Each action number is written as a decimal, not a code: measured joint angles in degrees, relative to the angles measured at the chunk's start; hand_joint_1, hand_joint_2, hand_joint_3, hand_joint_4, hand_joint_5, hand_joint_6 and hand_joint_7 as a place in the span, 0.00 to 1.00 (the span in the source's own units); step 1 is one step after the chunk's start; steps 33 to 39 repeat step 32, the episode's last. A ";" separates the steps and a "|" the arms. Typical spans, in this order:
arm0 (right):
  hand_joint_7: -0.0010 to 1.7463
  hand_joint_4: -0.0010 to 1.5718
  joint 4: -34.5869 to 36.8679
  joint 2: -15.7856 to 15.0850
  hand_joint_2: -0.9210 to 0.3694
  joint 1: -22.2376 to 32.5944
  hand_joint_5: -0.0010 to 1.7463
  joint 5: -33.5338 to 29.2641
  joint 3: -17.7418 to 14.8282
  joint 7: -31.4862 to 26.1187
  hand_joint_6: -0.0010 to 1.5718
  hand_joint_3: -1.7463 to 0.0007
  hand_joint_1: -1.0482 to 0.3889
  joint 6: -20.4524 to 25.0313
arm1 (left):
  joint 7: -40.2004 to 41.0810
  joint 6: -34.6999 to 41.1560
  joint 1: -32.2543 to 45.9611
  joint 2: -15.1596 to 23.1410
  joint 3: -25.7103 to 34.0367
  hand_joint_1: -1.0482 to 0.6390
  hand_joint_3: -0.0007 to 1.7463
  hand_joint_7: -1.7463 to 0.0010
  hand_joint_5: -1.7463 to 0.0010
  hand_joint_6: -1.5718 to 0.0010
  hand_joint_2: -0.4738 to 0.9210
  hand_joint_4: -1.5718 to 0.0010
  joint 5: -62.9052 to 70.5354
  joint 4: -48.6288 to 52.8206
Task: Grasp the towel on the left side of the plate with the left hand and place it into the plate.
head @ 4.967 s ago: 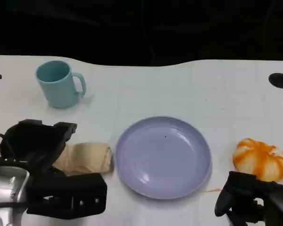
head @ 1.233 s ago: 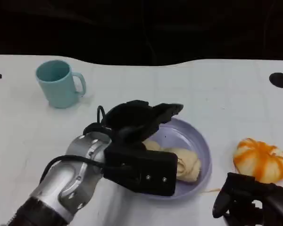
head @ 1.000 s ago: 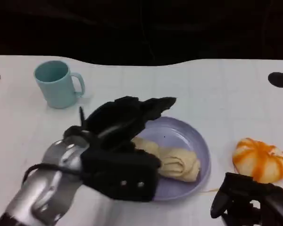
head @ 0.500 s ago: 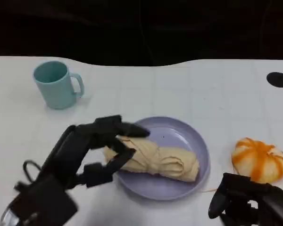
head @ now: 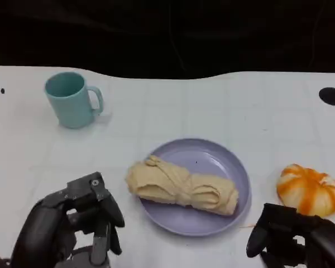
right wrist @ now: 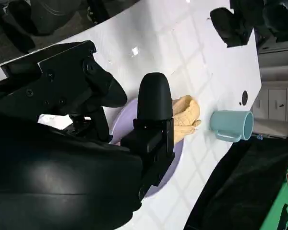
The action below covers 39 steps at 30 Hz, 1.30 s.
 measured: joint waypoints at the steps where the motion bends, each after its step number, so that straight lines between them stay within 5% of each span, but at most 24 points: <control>1: 0.90 0.45 0.05 -0.01 0.22 -0.03 1.00 0.17 -0.33 0.21 0.37 0.36 0.73 -0.04 | 0.00 0.91 0.16 -0.18 0.07 0.59 0.86 0.02 0.00 0.53 0.63 0.44 -0.69 -0.21; 22: 0.89 0.44 3.24 -1.07 0.20 -0.21 1.00 0.37 -1.84 1.32 0.37 0.39 0.73 -3.65 | -0.25 16.32 -1.88 0.01 1.98 0.58 0.79 0.06 0.00 0.51 0.65 0.44 -12.17 1.70; 39: 0.88 0.45 3.70 -1.11 0.20 -0.10 1.00 0.30 -1.80 1.50 0.37 0.40 0.72 -4.70 | -0.25 17.27 -1.94 0.31 1.70 0.58 0.79 0.09 0.00 0.49 0.65 0.43 -11.76 1.66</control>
